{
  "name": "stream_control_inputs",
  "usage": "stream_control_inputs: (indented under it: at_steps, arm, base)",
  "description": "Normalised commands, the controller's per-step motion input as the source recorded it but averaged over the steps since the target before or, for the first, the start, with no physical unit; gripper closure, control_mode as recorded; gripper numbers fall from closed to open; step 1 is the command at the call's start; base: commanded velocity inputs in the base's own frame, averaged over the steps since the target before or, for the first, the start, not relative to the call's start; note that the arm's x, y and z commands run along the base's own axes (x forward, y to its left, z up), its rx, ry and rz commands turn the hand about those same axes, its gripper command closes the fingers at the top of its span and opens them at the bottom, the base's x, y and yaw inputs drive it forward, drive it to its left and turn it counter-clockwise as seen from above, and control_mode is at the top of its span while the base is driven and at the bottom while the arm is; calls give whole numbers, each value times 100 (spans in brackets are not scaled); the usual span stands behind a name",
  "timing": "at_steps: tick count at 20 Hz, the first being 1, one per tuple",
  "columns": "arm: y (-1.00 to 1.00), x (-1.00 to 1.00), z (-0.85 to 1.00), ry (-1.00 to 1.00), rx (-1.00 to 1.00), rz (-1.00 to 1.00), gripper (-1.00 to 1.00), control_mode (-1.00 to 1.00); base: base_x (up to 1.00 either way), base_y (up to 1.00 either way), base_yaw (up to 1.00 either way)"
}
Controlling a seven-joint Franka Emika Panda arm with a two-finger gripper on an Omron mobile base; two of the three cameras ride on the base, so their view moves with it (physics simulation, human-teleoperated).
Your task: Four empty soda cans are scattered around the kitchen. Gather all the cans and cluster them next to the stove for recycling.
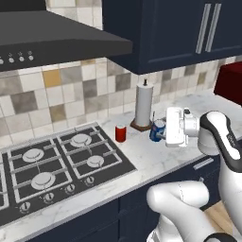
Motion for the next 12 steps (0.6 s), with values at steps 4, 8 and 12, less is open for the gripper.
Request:
stream_control_inputs:
  at_steps: [4,8,12]
  arm:
    - [0,0,0,0,0,0,100,100]
    - [0,0,0,0,0,0,100,100]
    - [0,0,0,0,0,0,100,100]
  base:
    - [17,-21,14]
    - [26,-3,23]
    - [29,-1,23]
